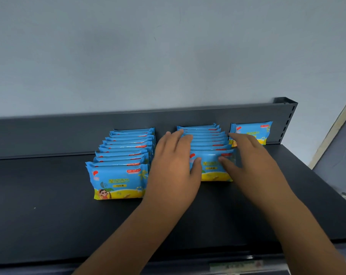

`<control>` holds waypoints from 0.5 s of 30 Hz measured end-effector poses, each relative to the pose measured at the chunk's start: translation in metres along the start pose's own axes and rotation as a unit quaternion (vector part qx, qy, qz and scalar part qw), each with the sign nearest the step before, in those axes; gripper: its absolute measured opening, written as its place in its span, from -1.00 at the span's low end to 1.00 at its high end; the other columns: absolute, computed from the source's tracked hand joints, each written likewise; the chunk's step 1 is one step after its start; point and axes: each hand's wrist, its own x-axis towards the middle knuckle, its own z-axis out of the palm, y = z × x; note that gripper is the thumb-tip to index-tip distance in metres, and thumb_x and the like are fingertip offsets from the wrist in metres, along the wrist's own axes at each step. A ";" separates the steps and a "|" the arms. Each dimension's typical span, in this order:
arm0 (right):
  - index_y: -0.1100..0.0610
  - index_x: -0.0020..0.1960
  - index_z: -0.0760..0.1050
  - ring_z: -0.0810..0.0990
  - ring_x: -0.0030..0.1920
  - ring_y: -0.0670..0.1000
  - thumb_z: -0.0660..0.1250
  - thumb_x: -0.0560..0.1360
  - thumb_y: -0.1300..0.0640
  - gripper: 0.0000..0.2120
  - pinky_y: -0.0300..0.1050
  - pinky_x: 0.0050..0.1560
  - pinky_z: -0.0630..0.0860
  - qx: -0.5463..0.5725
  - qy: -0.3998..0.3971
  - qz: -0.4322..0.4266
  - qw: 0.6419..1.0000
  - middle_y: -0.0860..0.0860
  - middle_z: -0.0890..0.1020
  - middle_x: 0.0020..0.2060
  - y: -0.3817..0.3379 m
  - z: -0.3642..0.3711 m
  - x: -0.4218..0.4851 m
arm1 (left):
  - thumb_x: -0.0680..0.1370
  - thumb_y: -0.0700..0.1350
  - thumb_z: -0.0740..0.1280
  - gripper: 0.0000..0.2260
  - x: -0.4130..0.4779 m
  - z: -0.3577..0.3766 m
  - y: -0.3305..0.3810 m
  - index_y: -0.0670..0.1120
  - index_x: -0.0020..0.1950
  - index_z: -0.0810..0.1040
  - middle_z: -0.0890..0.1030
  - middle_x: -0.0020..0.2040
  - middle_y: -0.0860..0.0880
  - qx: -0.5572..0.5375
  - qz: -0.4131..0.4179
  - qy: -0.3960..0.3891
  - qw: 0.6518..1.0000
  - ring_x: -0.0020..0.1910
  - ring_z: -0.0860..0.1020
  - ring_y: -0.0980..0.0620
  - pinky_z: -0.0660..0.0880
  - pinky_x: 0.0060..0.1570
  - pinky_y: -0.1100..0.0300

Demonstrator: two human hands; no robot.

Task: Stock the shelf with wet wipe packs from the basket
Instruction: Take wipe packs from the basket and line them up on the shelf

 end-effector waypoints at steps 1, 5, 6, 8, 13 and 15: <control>0.02 0.50 0.35 0.42 0.40 0.01 0.36 0.58 -0.04 -0.48 -0.04 0.28 0.43 0.004 0.018 -0.025 1.000 -0.05 0.45 0.42 -0.006 0.000 -0.001 | 0.66 0.06 0.27 -0.57 -0.001 -0.006 -0.002 -0.10 0.47 0.47 0.42 0.53 -0.06 0.042 0.019 0.000 0.999 0.56 0.29 -0.11 0.19 0.56 0.09; 0.08 0.51 0.39 0.42 0.42 0.06 0.17 0.66 -0.05 -0.54 0.08 0.45 0.37 0.028 0.033 -0.112 0.993 0.03 0.49 0.41 -0.042 0.008 -0.003 | 0.70 0.16 0.09 -0.48 -0.005 -0.030 -0.021 -0.13 0.52 0.44 0.37 0.58 -0.14 0.143 0.001 0.019 0.990 0.60 0.24 -0.20 0.29 0.50 -0.22; 0.08 0.52 0.37 0.40 0.44 0.06 0.14 0.66 -0.08 -0.52 0.08 0.46 0.35 0.038 0.024 -0.123 0.991 0.02 0.47 0.43 -0.053 0.012 -0.004 | 0.70 0.17 0.06 -0.46 -0.008 -0.036 -0.029 -0.13 0.53 0.44 0.36 0.58 -0.14 0.159 -0.020 0.024 0.987 0.61 0.23 -0.21 0.28 0.50 -0.23; 0.07 0.55 0.34 0.35 0.49 0.05 0.11 0.67 -0.11 -0.50 0.07 0.48 0.33 0.054 0.006 -0.147 0.988 0.01 0.45 0.46 -0.078 0.023 -0.007 | 0.69 0.20 0.03 -0.44 -0.019 -0.049 -0.046 -0.12 0.53 0.43 0.35 0.59 -0.14 0.191 -0.057 0.024 0.980 0.61 0.22 -0.21 0.23 0.53 -0.23; 0.07 0.53 0.35 0.34 0.50 0.04 0.11 0.66 -0.11 -0.51 0.08 0.52 0.28 0.088 -0.047 -0.229 0.968 0.01 0.45 0.45 -0.152 0.062 -0.021 | 0.67 0.19 0.08 -0.46 -0.066 -0.100 -0.090 -0.10 0.52 0.44 0.38 0.57 -0.14 0.241 -0.138 0.042 0.960 0.59 0.25 -0.23 0.27 0.49 -0.27; 0.08 0.51 0.37 0.36 0.48 0.06 0.13 0.66 -0.10 -0.51 0.05 0.50 0.29 0.111 -0.065 -0.252 0.959 0.03 0.46 0.44 -0.189 0.078 -0.034 | 0.67 0.18 0.08 -0.46 -0.093 -0.125 -0.111 -0.12 0.51 0.44 0.38 0.57 -0.15 0.247 -0.167 0.048 0.953 0.59 0.24 -0.24 0.28 0.49 -0.28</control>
